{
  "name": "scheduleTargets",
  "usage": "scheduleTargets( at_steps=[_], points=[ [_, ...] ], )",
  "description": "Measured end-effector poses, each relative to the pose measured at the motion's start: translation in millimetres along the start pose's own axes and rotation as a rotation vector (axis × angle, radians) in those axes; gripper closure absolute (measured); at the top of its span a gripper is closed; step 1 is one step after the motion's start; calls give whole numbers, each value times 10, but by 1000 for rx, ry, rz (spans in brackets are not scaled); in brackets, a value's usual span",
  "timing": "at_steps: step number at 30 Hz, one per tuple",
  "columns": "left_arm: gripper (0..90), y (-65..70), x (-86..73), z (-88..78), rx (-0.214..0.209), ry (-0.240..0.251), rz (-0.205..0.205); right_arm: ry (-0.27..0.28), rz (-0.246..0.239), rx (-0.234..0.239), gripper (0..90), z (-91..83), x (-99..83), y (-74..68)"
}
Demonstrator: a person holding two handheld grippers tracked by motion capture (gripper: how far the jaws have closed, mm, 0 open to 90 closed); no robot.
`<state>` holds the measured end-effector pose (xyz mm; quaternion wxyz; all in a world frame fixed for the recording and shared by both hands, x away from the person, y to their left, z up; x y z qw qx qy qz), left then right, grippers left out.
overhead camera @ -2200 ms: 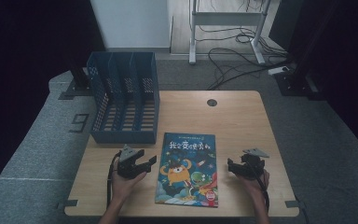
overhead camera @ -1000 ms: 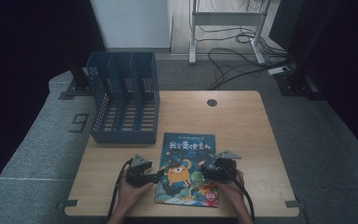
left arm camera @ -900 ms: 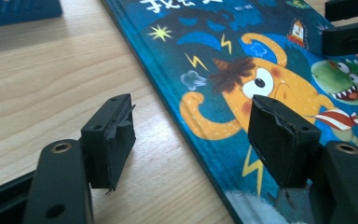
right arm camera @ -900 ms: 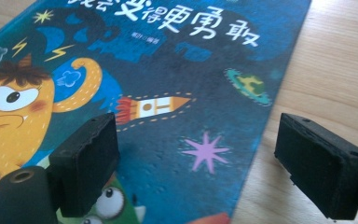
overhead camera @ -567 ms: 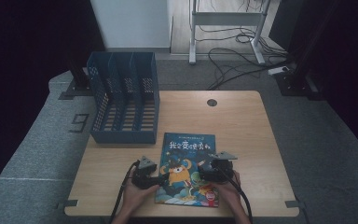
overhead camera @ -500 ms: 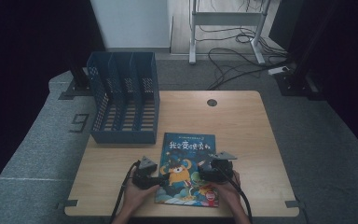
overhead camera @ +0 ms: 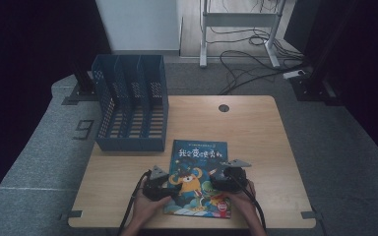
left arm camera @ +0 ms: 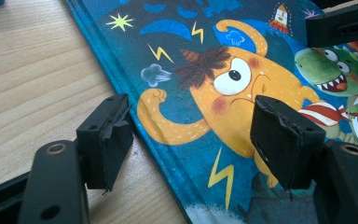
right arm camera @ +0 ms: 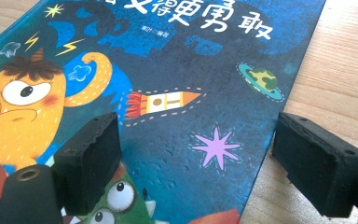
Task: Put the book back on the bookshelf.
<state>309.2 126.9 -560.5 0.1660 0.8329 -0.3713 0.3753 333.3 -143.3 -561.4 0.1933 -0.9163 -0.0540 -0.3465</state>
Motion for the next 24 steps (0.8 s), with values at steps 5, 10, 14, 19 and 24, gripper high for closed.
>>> scheduleTargets(
  at_steps=[5,10,14,19,24],
  points=[
    [282,13,4,7,5,-1,2,-3,15,4,147,-5,4,-1],
    [278,20,6,8,10,-6,7,-6,45,26,161,-32,17,17],
    [277,19,6,8,10,-6,7,-3,76,59,166,-65,36,35],
    [277,19,6,8,9,-6,7,1,96,88,172,-101,55,53],
    [277,15,6,7,6,-4,3,-2,144,280,268,-157,83,-54]
  ],
)
Point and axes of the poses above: each handheld gripper's, and its own axes: z roughly forward along the jaws, x roughly out of its top, y roughly to its right, the point moved 2 cm from there along z, roughly forward along the jaws, and after that the axes turned 15 degrees about z, right-handed, at the moved point
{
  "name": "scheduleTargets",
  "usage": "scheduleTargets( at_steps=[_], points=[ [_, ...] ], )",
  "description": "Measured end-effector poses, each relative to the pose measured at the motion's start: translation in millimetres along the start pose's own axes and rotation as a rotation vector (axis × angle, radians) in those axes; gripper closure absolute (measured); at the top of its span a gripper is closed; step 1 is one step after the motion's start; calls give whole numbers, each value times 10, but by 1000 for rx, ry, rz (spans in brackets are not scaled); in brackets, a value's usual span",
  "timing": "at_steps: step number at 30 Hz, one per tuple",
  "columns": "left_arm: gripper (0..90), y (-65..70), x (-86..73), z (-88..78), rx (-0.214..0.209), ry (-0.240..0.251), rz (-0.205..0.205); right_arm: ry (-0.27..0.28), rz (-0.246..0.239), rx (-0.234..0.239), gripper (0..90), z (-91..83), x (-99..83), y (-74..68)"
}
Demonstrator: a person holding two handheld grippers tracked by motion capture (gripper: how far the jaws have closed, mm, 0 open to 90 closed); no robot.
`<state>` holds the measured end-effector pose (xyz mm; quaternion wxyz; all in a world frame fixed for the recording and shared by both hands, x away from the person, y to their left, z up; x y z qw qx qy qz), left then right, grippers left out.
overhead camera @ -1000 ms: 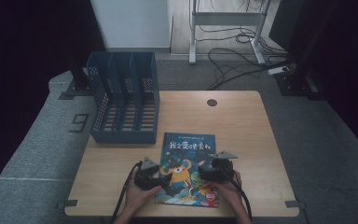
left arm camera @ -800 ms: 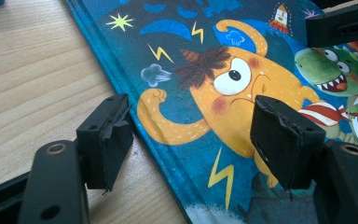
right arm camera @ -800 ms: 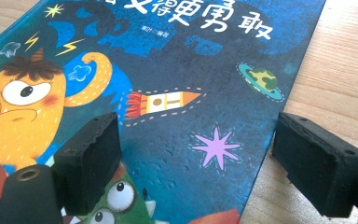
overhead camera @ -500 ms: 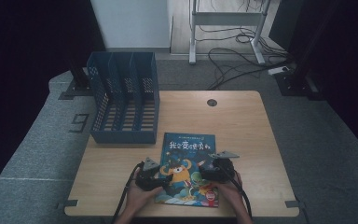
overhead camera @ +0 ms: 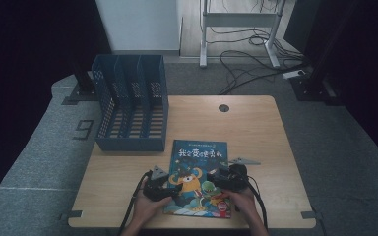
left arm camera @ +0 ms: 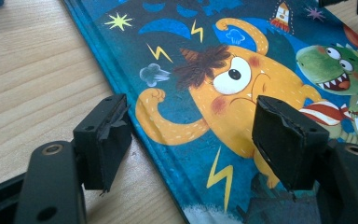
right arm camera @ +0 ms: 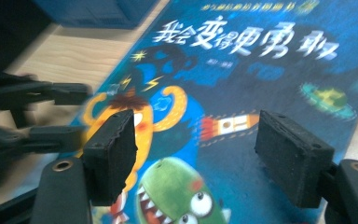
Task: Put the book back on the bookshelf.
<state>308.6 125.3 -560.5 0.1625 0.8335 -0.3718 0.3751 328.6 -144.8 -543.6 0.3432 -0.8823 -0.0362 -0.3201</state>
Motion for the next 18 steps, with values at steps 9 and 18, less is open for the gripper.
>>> scheduleTargets(
  at_steps=[9,18],
  points=[
    [278,-1,-1,0,0,0,3,36,-54,-224,211,37,5,122],
    [278,1,-1,0,1,-2,5,5,-58,-237,194,88,-26,151]
  ],
)
Point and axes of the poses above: each handheld gripper's, and its own axes: z roughly forward along the jaws, x roughly out of its top, y roughly to its right, the point moved 2 cm from there along z, roughly forward along the jaws, and after that the axes turned 15 degrees about z, right-handed, at the moved point
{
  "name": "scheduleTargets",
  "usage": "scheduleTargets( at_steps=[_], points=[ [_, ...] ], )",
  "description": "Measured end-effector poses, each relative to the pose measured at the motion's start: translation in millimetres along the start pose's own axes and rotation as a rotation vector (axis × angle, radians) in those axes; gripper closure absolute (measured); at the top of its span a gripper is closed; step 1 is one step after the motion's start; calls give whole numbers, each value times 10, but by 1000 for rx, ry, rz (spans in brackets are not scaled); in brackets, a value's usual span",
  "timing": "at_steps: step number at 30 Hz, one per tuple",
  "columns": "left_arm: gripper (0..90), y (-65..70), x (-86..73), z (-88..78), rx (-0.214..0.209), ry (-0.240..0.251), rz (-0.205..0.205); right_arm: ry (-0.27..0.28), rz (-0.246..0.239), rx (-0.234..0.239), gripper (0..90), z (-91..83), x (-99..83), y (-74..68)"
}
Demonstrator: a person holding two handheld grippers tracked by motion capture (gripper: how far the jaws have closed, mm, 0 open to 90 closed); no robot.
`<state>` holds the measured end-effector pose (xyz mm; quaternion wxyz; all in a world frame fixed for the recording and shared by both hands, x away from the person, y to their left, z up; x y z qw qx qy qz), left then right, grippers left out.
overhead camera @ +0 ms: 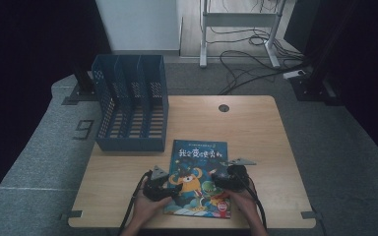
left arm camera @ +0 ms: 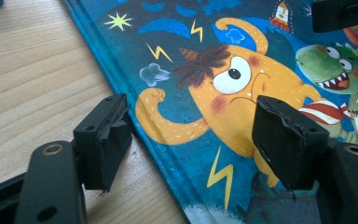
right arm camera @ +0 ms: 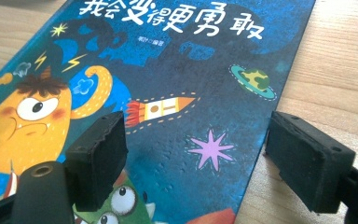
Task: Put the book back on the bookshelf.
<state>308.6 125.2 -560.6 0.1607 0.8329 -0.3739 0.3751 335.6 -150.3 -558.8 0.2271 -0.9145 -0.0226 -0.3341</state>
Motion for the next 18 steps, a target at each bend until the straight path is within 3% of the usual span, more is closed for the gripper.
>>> scheduleTargets(
  at_steps=[4,9,15,18],
  points=[
    [278,4,0,1,4,1,-3,-3,26,25,200,-25,11,16],
    [275,9,2,2,6,-2,-2,1,120,113,209,-91,56,87],
    [270,12,3,3,10,-4,1,9,135,142,211,-149,80,86],
    [263,7,1,2,8,-2,-3,12,154,180,219,-186,99,100]
  ],
)
Point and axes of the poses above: each handheld gripper's, and its own axes: z roughly forward along the jaws, x roughly out of its top, y roughly to its right, the point moved 2 cm from there along z, roughly forward along the jaws, and after that the axes turned 15 degrees about z, right-handed, at the moved point
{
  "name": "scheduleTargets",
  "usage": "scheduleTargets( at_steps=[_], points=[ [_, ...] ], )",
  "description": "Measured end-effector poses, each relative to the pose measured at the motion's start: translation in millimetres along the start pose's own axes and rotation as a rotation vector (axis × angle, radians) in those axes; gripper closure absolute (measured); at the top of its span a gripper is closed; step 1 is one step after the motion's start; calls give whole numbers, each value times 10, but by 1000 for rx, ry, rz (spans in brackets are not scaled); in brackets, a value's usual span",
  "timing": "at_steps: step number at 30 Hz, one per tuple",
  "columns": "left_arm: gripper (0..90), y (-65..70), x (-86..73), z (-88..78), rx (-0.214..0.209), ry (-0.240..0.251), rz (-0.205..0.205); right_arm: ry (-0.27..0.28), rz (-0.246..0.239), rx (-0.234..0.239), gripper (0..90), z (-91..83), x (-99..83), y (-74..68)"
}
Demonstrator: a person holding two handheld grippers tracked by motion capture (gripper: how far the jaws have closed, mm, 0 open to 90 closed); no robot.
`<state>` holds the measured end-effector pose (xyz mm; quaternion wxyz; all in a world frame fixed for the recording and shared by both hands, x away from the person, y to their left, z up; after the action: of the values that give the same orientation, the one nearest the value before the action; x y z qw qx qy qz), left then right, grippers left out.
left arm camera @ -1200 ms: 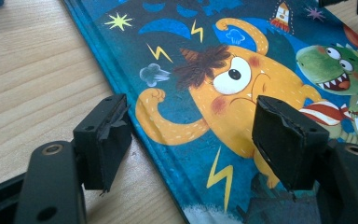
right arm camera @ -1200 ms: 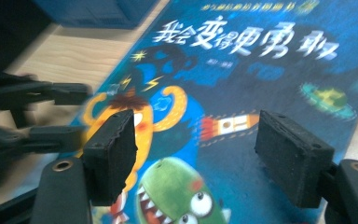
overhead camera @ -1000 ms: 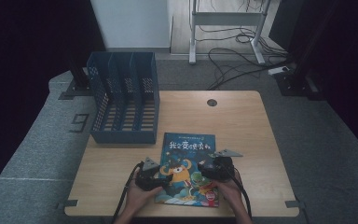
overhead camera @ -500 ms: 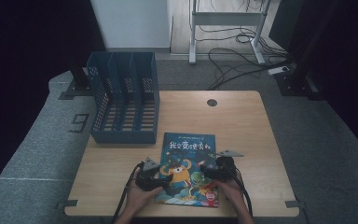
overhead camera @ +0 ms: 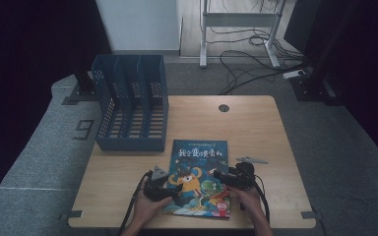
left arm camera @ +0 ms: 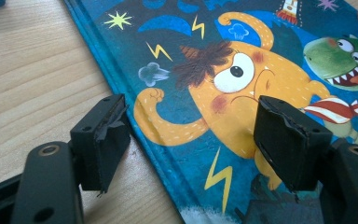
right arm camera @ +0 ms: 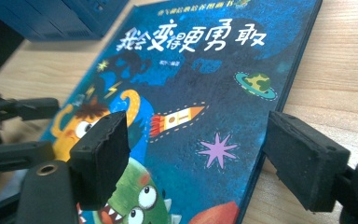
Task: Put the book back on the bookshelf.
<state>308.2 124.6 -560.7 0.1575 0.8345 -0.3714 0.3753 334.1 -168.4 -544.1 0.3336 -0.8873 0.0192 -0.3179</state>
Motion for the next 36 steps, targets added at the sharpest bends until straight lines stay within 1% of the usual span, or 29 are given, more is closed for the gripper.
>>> scheduleTargets(
  at_steps=[1,3,4,5,7,9,11,12,14,15,16,19,23,25,28,29,36],
  points=[
    [263,0,0,0,0,0,-1,-1,5,10,222,-11,8,10],
    [262,-2,-1,0,-2,1,-1,1,31,37,229,-27,22,33],
    [262,-2,-1,-1,-3,1,-2,1,31,37,229,-27,22,33],
    [262,-2,-1,-1,-3,3,-5,1,47,49,230,-36,29,42],
    [260,-6,-2,-2,-9,5,-8,1,52,56,231,-42,33,47],
    [253,-14,-4,-5,-15,6,-9,1,68,73,235,-61,41,51],
    [248,-20,-6,-7,-20,10,-14,7,84,105,241,-98,59,53],
    [248,-22,-7,-7,-21,12,-17,7,84,105,241,-98,59,53],
    [247,-30,-10,-9,-26,15,-24,6,93,122,244,-118,69,56],
    [246,-31,-11,-9,-28,17,-25,2,112,133,247,-132,76,60],
    [246,-32,-11,-10,-28,16,-26,2,112,133,247,-132,76,60],
    [245,-36,-12,-12,-31,20,-32,-7,143,140,258,-141,79,61],
    [245,-46,-15,-14,-38,23,-37,-19,137,131,261,-151,78,41],
    [245,-49,-16,-14,-39,24,-39,-31,159,134,272,-163,81,34],
    [244,-47,-15,-14,-37,23,-38,-39,169,132,278,-163,81,43],
    [245,-46,-15,-14,-37,23,-38,-47,186,133,282,-160,81,52],
    [245,-42,-12,-11,-32,20,-34,-62,180,116,281,-143,74,58]
  ],
)
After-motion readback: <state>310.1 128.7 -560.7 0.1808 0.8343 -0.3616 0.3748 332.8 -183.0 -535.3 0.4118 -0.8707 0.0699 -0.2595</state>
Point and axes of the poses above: each handheld gripper's, and its own axes: z roughly forward along the jaws, x roughly out of its top, y roughly to its right, the point moved 2 cm from there along z, roughly forward along the jaws, and after that the axes turned 15 degrees about z, right-handed, at the moved point
